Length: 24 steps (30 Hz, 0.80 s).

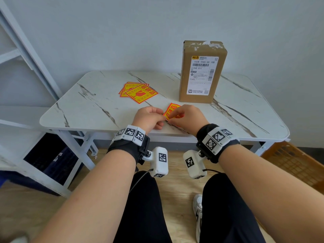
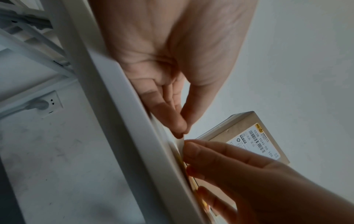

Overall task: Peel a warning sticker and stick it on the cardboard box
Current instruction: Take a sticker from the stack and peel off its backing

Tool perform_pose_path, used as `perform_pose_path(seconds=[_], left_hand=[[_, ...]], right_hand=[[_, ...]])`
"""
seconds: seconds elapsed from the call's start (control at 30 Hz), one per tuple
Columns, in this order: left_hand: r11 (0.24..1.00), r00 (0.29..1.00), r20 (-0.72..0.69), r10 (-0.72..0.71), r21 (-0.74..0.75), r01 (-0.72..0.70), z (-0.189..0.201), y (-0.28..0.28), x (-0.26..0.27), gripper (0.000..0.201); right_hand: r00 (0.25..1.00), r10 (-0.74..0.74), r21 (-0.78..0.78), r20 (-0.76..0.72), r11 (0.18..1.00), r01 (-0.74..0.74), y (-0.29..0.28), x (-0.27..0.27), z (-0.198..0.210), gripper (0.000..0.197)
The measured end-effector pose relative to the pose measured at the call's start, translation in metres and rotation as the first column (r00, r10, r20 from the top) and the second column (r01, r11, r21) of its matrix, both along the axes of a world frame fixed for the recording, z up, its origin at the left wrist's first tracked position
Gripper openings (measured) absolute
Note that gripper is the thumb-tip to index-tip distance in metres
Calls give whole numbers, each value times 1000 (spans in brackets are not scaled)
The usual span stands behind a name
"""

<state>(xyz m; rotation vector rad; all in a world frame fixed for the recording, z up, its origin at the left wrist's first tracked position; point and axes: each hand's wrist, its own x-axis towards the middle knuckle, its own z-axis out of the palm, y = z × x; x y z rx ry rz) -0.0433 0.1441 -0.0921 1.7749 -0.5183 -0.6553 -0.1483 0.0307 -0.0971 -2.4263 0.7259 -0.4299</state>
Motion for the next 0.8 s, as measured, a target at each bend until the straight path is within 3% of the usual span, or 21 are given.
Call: perform_pose_path(seconds=[0.27,0.53,0.8], left_hand=[[998,999,19,-48,-27,49,-4,3,2,24],[999,999,-34,18,-36,-19,1,2,0,21],[995,999,-46,0,-97,-4,0,4,1,31]], right_hand=[[1000,-7,37,1,999,7,0,3,1,14],[1000,8,43,7,999,-8,-1,3,0,13],[1000,8,67,15,998,-9,-2,3,1,12]])
